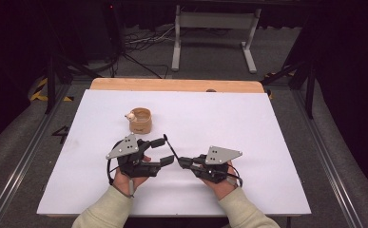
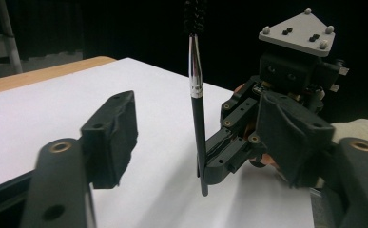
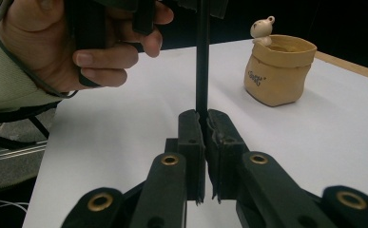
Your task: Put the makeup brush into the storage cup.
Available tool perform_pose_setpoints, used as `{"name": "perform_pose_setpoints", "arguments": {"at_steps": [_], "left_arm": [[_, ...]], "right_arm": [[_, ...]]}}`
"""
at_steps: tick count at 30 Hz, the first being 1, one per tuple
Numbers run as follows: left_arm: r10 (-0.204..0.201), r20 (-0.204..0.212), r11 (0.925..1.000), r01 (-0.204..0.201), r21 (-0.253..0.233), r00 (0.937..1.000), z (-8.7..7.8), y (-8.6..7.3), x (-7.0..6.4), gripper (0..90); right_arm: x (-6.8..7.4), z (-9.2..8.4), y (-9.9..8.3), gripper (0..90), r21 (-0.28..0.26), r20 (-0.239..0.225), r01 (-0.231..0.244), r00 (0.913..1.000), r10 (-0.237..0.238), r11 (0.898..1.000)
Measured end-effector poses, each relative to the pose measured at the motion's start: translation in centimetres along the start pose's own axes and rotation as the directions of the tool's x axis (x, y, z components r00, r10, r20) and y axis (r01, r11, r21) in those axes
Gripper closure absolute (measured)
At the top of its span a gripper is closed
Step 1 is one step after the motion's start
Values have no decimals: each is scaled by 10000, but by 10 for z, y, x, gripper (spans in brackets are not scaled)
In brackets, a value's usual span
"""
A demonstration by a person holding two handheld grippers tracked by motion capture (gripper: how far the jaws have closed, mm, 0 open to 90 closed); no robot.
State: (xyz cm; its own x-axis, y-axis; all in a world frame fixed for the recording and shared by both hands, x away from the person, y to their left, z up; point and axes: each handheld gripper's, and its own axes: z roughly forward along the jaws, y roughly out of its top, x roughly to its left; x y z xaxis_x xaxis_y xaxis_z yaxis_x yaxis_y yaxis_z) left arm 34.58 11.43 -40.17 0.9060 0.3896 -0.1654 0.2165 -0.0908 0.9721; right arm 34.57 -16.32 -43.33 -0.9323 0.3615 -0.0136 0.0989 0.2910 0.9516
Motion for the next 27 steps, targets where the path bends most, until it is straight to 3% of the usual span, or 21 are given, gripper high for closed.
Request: {"name": "perform_pose_setpoints", "arguments": {"at_steps": [7, 14, 27], "left_arm": [[-215, 77, 9997, 215, -75, 9997, 4, -1, 2, 563], [-214, 120, 9996, 216, -174, 9997, 5, -1, 1, 695], [-399, 101, 9992, 399, -52, 9992, 6, -2, 2, 821]], "right_arm": [[0, 0, 0, 850, 26, 19, 3, 10000, -3, 10000], [0, 0, 0, 850, -2, -20, -19, 10000, 19, 10000], [0, 0, 0, 850, 99, 104, -41, 9999, 40, 9999]]}}
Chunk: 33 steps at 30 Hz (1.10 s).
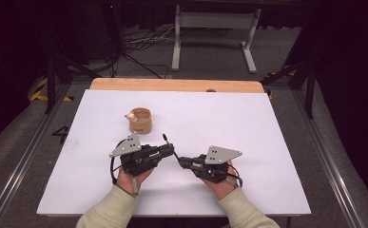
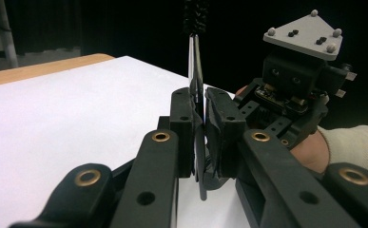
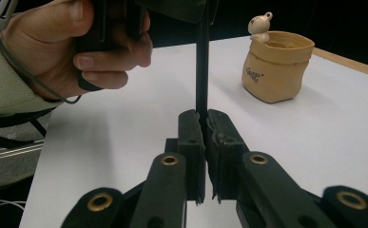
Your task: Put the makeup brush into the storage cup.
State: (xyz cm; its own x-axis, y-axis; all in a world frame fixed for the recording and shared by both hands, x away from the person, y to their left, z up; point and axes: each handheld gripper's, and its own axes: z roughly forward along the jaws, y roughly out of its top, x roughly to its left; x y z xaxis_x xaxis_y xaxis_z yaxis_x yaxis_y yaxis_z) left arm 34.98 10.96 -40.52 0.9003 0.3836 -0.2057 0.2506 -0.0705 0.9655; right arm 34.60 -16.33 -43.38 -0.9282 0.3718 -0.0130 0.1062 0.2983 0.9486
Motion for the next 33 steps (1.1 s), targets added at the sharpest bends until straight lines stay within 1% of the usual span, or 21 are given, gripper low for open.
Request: {"name": "perform_pose_setpoints", "arguments": {"at_steps": [6, 9, 10, 12, 14, 15, 17, 18, 20, 21, 22, 24, 26, 27, 28, 29, 30, 31, 32, 33], "left_arm": [[26, 93, 10000, -26, 24, 10000, 0, 0, 0, 833], [-13, 131, 10000, 12, 26, 9999, 0, 1, -1, 840], [-83, 160, 10000, 84, -10, 9998, -1, 1, -1, 842], [-207, 226, 9997, 209, -101, 9995, -2, 2, 0, 842], [-128, 177, 9998, 130, -143, 9998, -4, 3, 0, 843], [-156, 166, 9997, 159, -172, 9997, -5, 4, 0, 843], [-95, 123, 9998, 97, -160, 9999, -7, 4, 0, 843], [-127, 106, 9997, 129, -190, 9999, -7, 5, 0, 843], [-122, 55, 9997, 123, -193, 9999, -9, 6, 1, 843], [-122, 55, 9997, 123, -193, 9999, -9, 6, 1, 843], [-88, -12, 9997, 88, -236, 10000, -10, 7, 1, 843], [-85, -102, 9993, 81, -356, 9999, -14, 10, 3, 843], [-74, -158, 9989, 66, -461, 9998, -17, 13, 4, 843], [-47, -195, 9988, 38, -497, 9998, -18, 14, 4, 843], [-32, -231, 9987, 20, -513, 9997, -19, 15, 5, 843], [-32, -231, 9987, 20, -513, 9997, -19, 15, 5, 843], [-30, -290, 9983, 13, -576, 9996, -21, 17, 6, 843], [-54, -334, 9981, 34, -608, 9994, -23, 18, 6, 843], [-30, -372, 9981, 7, -622, 9993, -24, 19, 7, 843], [16, -433, 9978, -45, -666, 9991, -25, 21, 8, 842]], "right_arm": [[0, 0, 0, 848, 6, -5, 9, 10000, -9, 10000], [0, 0, 0, 844, 12, -21, -15, 10000, 15, 10000], [0, 0, 0, 833, 2, -28, -47, 10000, 47, 10000], [0, -1, 1, 770, -69, -22, -154, 9999, 154, 9999], [-1, -2, 2, 681, -221, -70, -402, 9992, 401, 9989], [-2, -2, 2, 620, -243, 23, -416, 9991, 417, 9988], [-3, -3, 3, 528, -296, 95, -578, 9983, 581, 9979], [-4, -4, 3, 484, -338, 113, -603, 9981, 607, 9976], [-4, -5, 5, 351, -378, 301, -589, 9977, 601, 9975], [-4, -5, 5, 351, -378, 301, -589, 9977, 601, 9975], [-6, -10, 7, 268, -536, 487, -699, 9962, 725, 9961], [-6, -13, 9, 219, -712, 574, -773, 9950, 815, 9945], [-7, -17, 13, 169, -808, 756, -792, 9935, 853, 9936], [-7, -19, 15, 138, -755, 848, -933, 9914, 996, 9928], [-8, -20, 16, 111, -437, 800, -1086, 9905, 1118, 9931], [-8, -20, 16, 111, -437, 800, -1086, 9905, 1118, 9931], [-10, -19, 16, 109, -137, 855, -1372, 9868, 1379, 9904], [-13, -20, 16, 109, -118, 513, -1589, 9859, 1593, 9872], [-13, -22, 15, 98, -361, 558, -1564, 9858, 1583, 9870], [-13, -23, 15, 81, -407, 667, -1503, 9860, 1528, 9878]]}}
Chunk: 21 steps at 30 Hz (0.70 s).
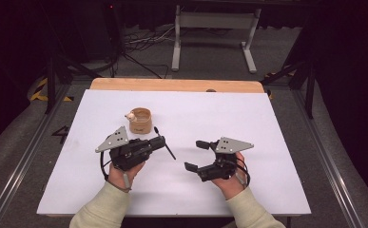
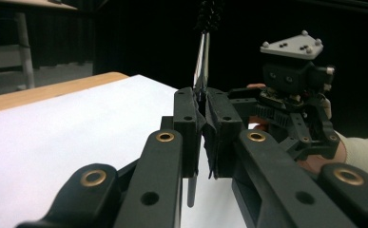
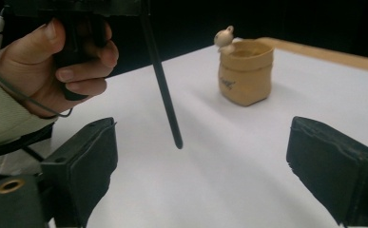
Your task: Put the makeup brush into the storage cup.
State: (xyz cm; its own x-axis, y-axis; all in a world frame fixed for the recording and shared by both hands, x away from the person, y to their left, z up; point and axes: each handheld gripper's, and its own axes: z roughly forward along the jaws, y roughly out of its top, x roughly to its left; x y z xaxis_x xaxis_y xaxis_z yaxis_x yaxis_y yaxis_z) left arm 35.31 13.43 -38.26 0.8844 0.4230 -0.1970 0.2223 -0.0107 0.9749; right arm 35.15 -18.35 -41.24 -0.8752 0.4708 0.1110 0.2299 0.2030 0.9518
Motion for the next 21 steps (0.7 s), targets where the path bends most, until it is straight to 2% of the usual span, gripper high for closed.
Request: {"name": "perform_pose_setpoints", "arguments": {"at_steps": [5, 14, 21], "left_arm": [[32, -295, 9997, -39, -221, 9996, -10, 7, 5, 843], [76, -741, 9998, -90, -181, 9972, -15, 16, 12, 842], [18, -1391, 10000, -29, -78, 9903, -15, 22, 19, 842]], "right_arm": [[-3, -4, 0, 28, -84, 392, 156, 9991, -153, 9998], [-5, -13, 2, 4, -102, 703, 452, 9965, -443, 9989], [-5, -21, 4, 2, -261, 874, 604, 9945, -580, 9978]]}}
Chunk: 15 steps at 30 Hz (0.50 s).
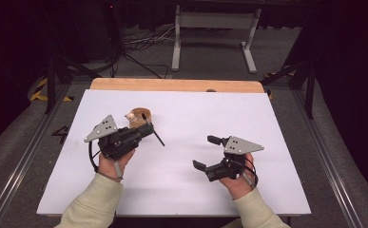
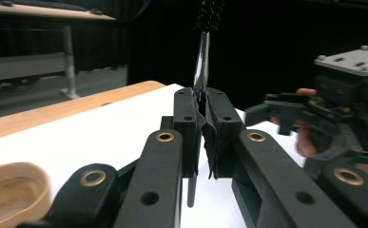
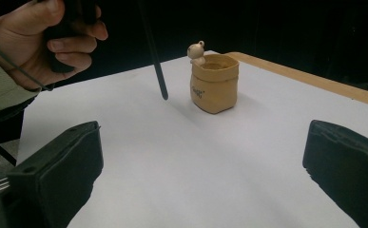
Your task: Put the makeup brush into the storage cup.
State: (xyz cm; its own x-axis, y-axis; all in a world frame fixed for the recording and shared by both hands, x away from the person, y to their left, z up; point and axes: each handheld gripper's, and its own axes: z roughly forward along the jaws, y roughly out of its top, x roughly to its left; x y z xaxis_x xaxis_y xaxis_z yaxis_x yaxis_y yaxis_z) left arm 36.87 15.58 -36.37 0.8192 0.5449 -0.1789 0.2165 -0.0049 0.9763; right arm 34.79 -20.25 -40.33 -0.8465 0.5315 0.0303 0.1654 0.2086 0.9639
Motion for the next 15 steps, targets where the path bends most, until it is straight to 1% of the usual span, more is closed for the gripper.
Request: {"name": "perform_pose_setpoints", "arguments": {"at_steps": [4, 5, 6, 7, 9, 11, 13, 15], "left_arm": [[56, -481, 10000, -53, 49, 9988, 0, 3, 4, 842], [56, -481, 10000, -53, 49, 9988, 0, 3, 4, 842], [57, -679, 10000, -55, 24, 9977, 1, 5, 5, 842], [0, -809, 10000, 2, 19, 9967, 1, 5, 5, 842], [24, -1040, 10000, -30, -57, 9946, 1, 6, 7, 842], [-1, -1194, 10000, -9, -80, 9928, 1, 8, 9, 842], [-20, -1251, 10000, 12, -65, 9921, 1, 8, 10, 842], [5, -1500, 10000, -6, 0, 9887, 1, 10, 11, 842]], "right_arm": [[-2, -4, 0, 2, -113, 49, -65, 10000, 66, 9999], [-2, -5, 0, 2, -105, 97, -56, 9999, 57, 9999], [-2, -5, 0, 2, -123, 97, -65, 9999, 66, 9999], [-2, -5, 0, 3, -119, 98, -74, 9999, 75, 9999], [-3, -5, 0, 3, -118, 93, -102, 9999, 103, 9999], [-3, -5, 0, 3, -137, 63, -105, 9999, 106, 9999], [-2, -4, 0, 3, -134, 60, -83, 9999, 84, 9999], [-3, -4, -1, 3, -124, 74, -71, 9999, 72, 9999]]}}
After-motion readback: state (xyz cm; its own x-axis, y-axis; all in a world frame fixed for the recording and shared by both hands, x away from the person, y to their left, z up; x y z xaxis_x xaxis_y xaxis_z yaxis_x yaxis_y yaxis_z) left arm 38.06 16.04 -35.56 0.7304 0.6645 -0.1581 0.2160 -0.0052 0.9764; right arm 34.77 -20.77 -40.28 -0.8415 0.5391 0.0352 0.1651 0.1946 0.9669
